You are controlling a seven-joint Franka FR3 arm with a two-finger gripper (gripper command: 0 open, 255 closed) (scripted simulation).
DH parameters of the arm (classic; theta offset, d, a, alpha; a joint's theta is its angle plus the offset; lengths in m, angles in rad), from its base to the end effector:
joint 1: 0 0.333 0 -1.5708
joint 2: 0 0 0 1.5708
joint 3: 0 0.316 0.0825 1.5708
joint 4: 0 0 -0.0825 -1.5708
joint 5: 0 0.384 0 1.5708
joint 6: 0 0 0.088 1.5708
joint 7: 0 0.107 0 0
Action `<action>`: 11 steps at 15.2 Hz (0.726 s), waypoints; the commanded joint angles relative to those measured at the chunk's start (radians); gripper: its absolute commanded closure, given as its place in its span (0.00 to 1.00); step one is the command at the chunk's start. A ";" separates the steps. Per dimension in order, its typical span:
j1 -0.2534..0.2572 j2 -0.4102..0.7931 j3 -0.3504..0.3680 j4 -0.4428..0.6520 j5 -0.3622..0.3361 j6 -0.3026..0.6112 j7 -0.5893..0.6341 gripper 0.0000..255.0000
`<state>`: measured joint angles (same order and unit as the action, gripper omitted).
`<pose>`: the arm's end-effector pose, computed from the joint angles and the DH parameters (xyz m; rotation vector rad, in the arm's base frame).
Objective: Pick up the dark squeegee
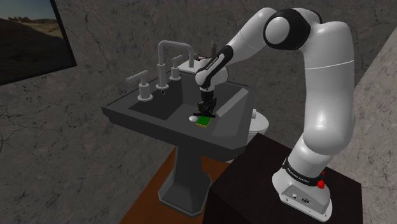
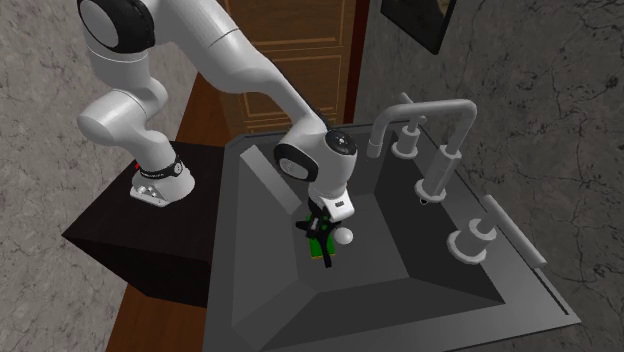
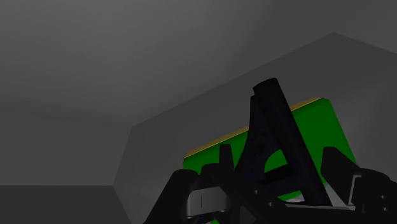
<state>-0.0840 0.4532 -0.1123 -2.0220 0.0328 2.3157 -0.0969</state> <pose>0.5740 -0.1128 0.2121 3.1220 -0.1815 -0.2484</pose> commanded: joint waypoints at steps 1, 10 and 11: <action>0.004 -0.026 -0.001 -0.003 -0.003 -0.022 0.004 1.00; 0.008 -0.103 -0.007 0.007 -0.014 -0.110 0.009 1.00; 0.008 -0.103 -0.007 0.007 -0.014 -0.110 0.009 1.00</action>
